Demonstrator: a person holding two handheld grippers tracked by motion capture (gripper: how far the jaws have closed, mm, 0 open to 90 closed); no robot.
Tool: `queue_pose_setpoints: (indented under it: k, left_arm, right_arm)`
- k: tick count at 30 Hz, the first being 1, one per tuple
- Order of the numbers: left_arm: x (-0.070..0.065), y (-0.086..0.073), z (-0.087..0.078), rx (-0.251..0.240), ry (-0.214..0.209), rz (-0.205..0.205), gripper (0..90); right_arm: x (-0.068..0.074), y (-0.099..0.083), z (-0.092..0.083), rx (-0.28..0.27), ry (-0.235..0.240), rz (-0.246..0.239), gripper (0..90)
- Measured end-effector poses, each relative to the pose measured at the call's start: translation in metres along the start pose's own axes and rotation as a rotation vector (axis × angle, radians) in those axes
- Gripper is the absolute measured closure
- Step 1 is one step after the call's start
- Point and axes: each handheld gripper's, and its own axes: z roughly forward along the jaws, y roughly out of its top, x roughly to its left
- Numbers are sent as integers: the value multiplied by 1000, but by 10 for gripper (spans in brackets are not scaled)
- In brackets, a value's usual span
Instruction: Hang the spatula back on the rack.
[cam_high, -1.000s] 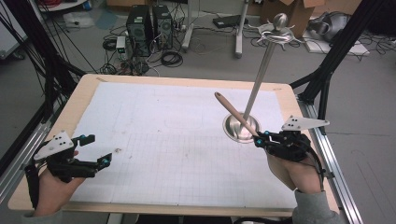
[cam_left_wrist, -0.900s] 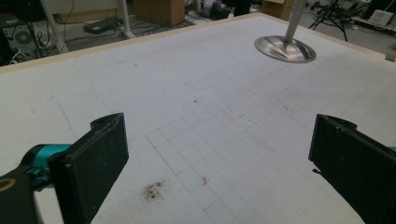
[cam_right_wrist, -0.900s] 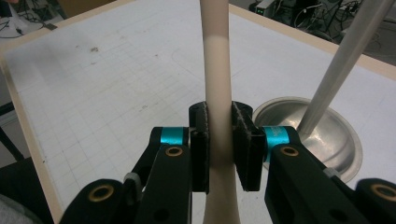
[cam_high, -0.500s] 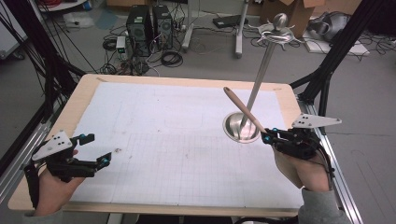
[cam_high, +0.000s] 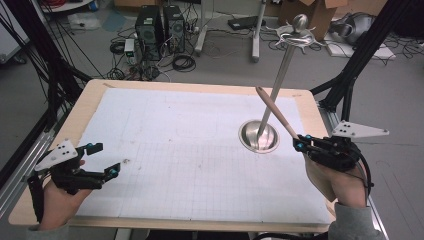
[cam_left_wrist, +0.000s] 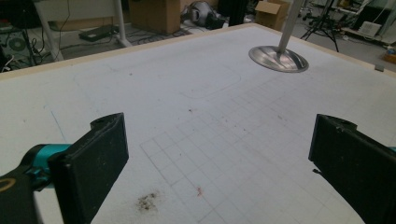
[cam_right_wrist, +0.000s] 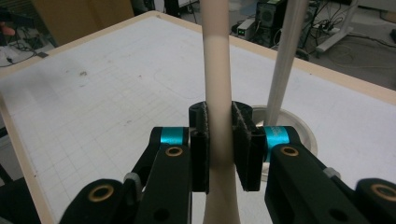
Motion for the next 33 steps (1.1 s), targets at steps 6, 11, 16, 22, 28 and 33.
queue_pose_setpoints:
  k: [6, 11, 16, 22, 28, 33]
  left_arm:
    - [0, 0, 3, 11, -7, 3, 52]
    - [1, 1, 6, 15, -10, 4, 52]
    - [1, 2, 8, 15, -15, 4, 52]
    - [2, 2, 11, 20, -20, 6, 52]
    - [1, 2, 13, 21, -23, 6, 52]
    - [1, 3, 15, 22, -27, 2, 52]
  right_arm:
    - [-6, -2, -8, -12, -19, 24, 788]
    - [-8, -2, -12, -20, -19, 17, 788]
    - [-9, -2, -15, -28, -10, 9, 788]
    - [-11, -4, -20, -39, -12, 6, 788]
    - [-14, -6, -28, -56, -19, 12, 788]
    - [-17, -7, -35, -72, -38, 34, 788]
